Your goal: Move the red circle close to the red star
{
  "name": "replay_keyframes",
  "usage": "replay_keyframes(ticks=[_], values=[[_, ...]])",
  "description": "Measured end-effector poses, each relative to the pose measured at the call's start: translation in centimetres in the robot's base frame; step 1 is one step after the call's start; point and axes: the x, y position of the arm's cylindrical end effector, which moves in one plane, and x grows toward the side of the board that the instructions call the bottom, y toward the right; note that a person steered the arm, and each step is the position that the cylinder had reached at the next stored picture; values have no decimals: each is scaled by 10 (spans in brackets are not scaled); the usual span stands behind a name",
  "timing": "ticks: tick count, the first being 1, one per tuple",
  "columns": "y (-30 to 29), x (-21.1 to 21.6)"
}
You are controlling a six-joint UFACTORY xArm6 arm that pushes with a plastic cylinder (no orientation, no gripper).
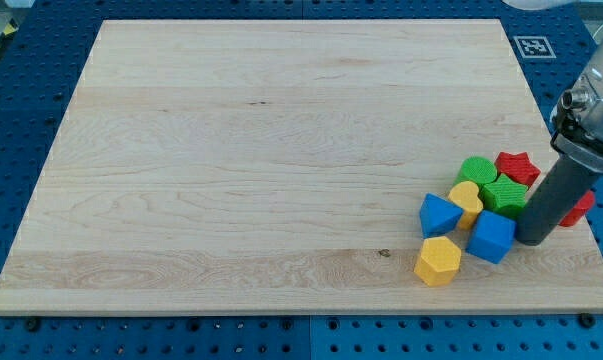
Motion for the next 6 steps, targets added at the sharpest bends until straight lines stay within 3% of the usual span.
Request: replay_keyframes(ticks=[2, 5, 6], values=[[62, -8], [61, -63], [29, -77]])
